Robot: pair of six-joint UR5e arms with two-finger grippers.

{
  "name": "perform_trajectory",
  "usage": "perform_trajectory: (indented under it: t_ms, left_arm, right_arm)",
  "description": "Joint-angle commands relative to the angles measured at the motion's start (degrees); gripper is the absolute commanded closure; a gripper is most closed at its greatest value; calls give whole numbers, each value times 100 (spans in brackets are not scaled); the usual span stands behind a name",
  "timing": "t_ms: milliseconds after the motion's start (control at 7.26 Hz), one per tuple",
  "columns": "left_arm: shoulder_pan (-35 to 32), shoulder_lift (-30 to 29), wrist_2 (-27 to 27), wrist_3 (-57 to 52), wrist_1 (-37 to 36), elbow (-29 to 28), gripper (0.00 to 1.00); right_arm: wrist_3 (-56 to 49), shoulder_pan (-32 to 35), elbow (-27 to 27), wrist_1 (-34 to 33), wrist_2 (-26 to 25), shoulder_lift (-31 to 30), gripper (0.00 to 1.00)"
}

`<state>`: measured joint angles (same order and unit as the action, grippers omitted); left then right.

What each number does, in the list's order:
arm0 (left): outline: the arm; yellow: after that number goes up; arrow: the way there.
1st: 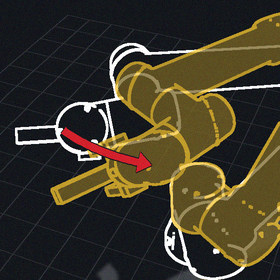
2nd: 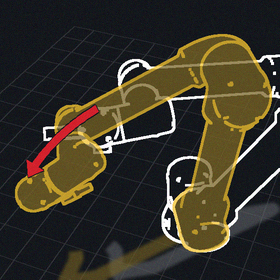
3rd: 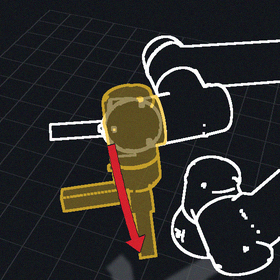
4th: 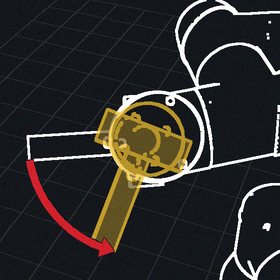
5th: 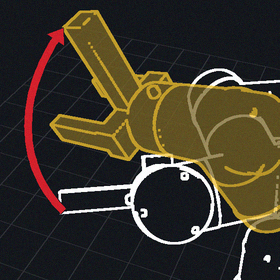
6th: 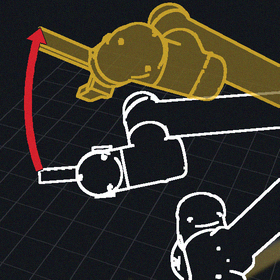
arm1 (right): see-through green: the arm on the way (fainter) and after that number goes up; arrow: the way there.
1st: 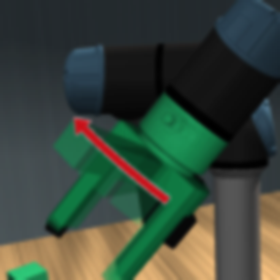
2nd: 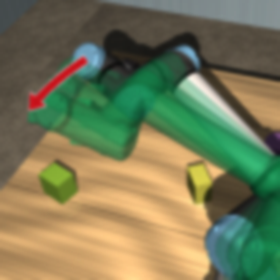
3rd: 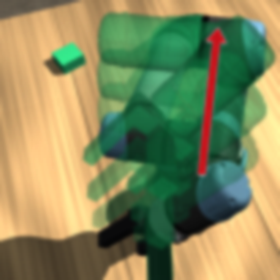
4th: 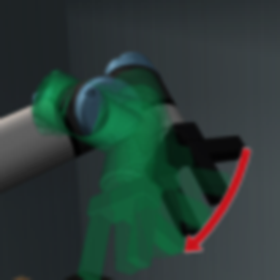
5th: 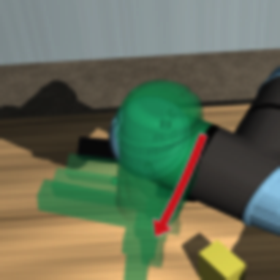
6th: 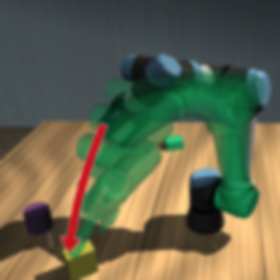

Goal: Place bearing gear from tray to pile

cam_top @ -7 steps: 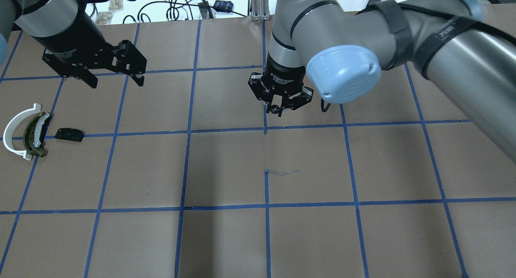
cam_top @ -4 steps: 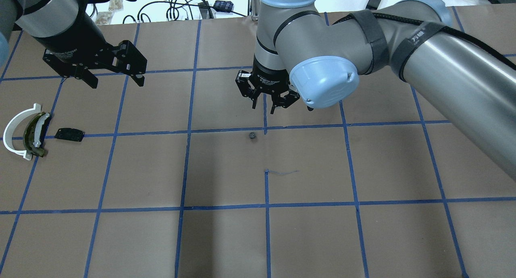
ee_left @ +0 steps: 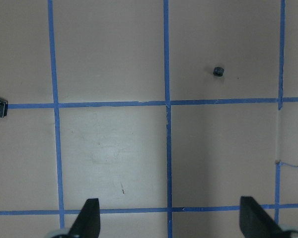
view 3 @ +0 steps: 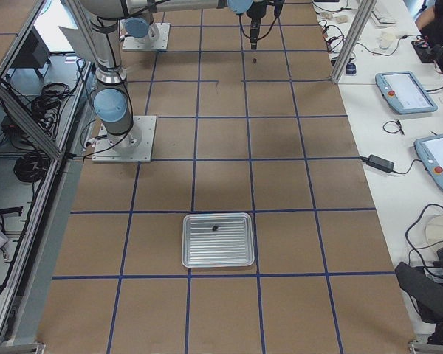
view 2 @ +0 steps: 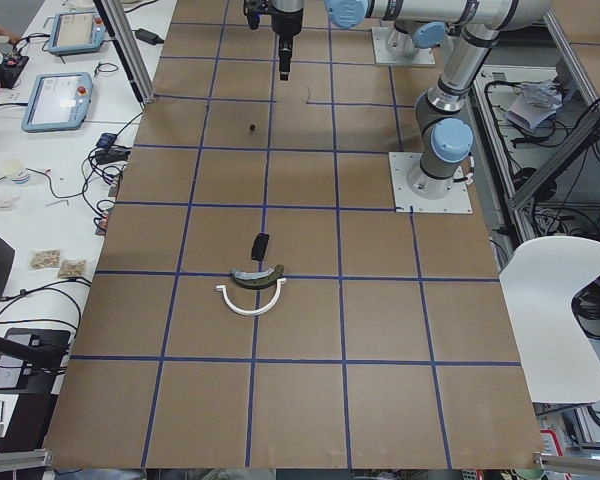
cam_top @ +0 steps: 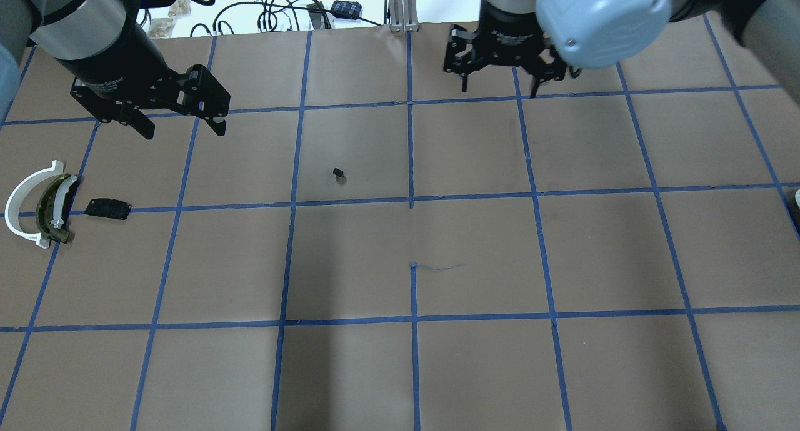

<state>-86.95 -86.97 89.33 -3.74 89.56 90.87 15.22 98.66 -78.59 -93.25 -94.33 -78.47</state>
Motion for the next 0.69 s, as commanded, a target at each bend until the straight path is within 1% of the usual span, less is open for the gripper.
perform_trajectory:
  t_ms: [0, 138, 275, 413, 551]
  left_arm:
    - [-207, -48, 22, -12, -348, 167, 0]
    - [-217, -91, 31, 22, -456, 142, 0]
    - [-200, -161, 31, -21, -466, 142, 0]
    - [-173, -388, 179, -56, -797, 159, 0]
    - [-130, -939, 625, -265, -1331, 211, 0]
  right_arm:
    - [-2550, -1186, 72, 571, -480, -334, 0]
    - [-3299, -1740, 46, 571, -498, -361, 0]
    - [-4507, -2346, 19, 528, -489, -353, 4]
    - [-5546, -3170, -155, 440, -411, -335, 5]
    - [-5905, -3952, -479, 239, -402, -283, 13]
